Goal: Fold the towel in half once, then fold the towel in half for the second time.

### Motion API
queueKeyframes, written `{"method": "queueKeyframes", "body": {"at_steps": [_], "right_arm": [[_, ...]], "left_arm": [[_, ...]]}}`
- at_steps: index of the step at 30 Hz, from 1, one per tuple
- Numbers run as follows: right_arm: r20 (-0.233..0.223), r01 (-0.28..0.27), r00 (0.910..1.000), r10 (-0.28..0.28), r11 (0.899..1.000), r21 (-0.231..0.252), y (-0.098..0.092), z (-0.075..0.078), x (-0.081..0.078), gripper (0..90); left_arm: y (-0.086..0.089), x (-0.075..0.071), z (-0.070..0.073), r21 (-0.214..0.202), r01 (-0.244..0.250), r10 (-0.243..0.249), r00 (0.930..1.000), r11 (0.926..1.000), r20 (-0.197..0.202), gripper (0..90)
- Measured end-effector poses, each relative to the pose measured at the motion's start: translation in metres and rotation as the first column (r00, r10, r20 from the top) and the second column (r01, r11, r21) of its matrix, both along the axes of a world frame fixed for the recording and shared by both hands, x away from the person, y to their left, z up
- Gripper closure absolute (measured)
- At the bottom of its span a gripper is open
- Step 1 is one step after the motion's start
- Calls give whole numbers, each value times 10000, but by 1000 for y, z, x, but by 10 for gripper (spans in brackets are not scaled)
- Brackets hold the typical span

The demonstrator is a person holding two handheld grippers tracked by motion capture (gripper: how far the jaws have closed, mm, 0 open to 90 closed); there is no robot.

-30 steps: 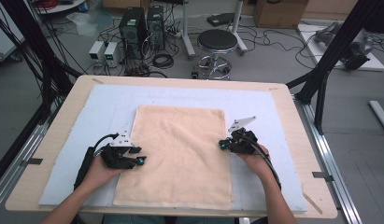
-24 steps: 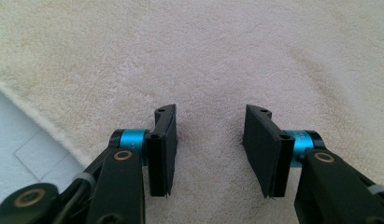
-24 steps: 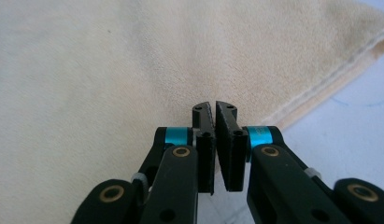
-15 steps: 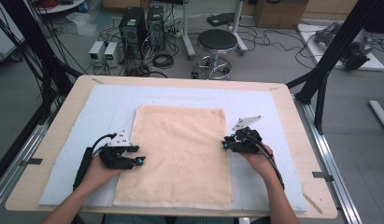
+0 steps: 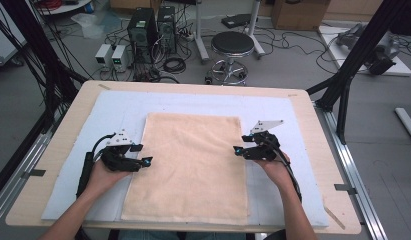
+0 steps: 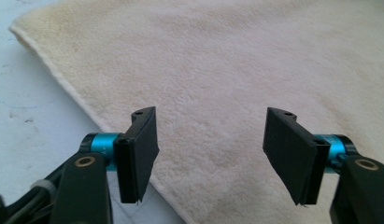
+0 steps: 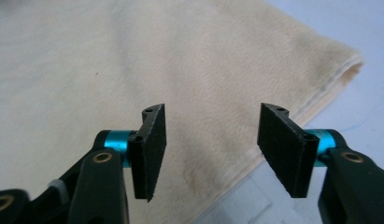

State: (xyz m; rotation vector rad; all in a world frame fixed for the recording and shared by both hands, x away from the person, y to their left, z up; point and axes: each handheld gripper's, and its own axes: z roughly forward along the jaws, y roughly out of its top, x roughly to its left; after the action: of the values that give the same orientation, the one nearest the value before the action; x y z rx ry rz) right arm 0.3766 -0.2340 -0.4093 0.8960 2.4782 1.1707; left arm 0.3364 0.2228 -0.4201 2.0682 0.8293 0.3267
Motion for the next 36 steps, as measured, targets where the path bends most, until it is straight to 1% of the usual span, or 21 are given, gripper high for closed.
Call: {"method": "queueKeyframes", "body": {"at_steps": [1, 2, 4, 6, 7, 8, 10, 11, 12, 13, 15, 17, 18, 20, 21, 24, 28, 30, 32, 34, 36], "right_arm": [[-21, -16, 10000, 16, 10000, 41, 1, 1, 1, 390], [20, -22, 10000, 21, 10000, 38, 3, 3, 2, 381], [141, -70, 9999, 71, 9999, -76, 7, 7, 4, 359], [146, -64, 9999, 65, 10000, -65, 9, 12, 7, 343], [165, -60, 9998, 61, 9999, -89, 10, 14, 9, 340], [180, -91, 9998, 90, 10000, 19, 12, 17, 12, 338], [224, -111, 9997, 112, 9999, -28, 13, 20, 14, 327], [233, -82, 9997, 83, 9999, -58, 13, 21, 15, 320], [213, -54, 9998, 55, 10000, -45, 14, 23, 17, 315], [254, -35, 9997, 35, 10000, -9, 14, 24, 17, 315], [328, -81, 9994, 83, 10000, -39, 15, 27, 19, 314], [364, -76, 9993, 76, 10000, 2, 15, 30, 20, 313], [296, -55, 9995, 54, 10000, 25, 15, 30, 20, 308], [250, -61, 9997, 61, 10000, 11, 15, 29, 22, 304], [172, -96, 9998, 96, 10000, 11, 15, 29, 23, 302], [191, -129, 9997, 129, 9999, -3, 16, 29, 23, 299], [217, -135, 9997, 135, 9999, 8, 16, 33, 24, 295], [287, -227, 9993, 223, 9996, 136, 16, 38, 25, 294], [311, -262, 9992, 262, 9997, -6, 18, 39, 26, 294], [211, -215, 9995, 216, 9997, -77, 19, 39, 30, 294], [151, -217, 9996, 218, 9997, -77, 19, 37, 36, 295]], "left_arm": [[1, 1, 0, -101, -161, 161, 9999, 9998, 0, 321], [2, 3, 0, -136, -199, 199, 9998, 9997, -6, 310], [5, 5, 0, -321, -441, 437, 9990, 9985, -110, 283], [6, 10, 3, -175, -610, 605, 9978, 9980, -283, 252], [8, 13, 7, -259, -648, 641, 9976, 9976, -252, 233], [9, 14, 9, -331, -671, 660, 9973, 9972, -319, 215], [8, 19, 14, -352, -737, 728, 9970, 9967, -276, 189], [9, 23, 19, -225, -695, 689, 9973, 9973, -266, 174], [9, 24, 21, -225, -676, 670, 9974, 9975, -255, 166], [8, 26, 23, -375, -736, 729, 9971, 9966, -213, 166], [7, 32, 30, -180, -755, 751, 9969, 9970, -220, 157], [6, 35, 35, -245, -735, 732, 9973, 9970, -105, 153], [5, 36, 36, -280, -747, 747, 9972, 9968, 1, 152], [4, 39, 39, -166, -680, 678, 9977, 9975, -81, 153], [3, 39, 40, -163, -735, 735, 9973, 9972, -60, 153], [2, 41, 46, -173, -734, 735, 9973, 9972, 23, 153], [4, 47, 51, -158, -719, 718, 9974, 9973, -107, 153], [3, 51, 52, -87, -709, 707, 9973, 9974, -171, 153], [1, 56, 55, -20, -751, 750, 9971, 9972, -159, 153], [0, 60, 56, -117, -795, 793, 9968, 9968, -120, 153], [-4, 67, 57, 73, -814, 815, 9965, 9967, -201, 153]]}}
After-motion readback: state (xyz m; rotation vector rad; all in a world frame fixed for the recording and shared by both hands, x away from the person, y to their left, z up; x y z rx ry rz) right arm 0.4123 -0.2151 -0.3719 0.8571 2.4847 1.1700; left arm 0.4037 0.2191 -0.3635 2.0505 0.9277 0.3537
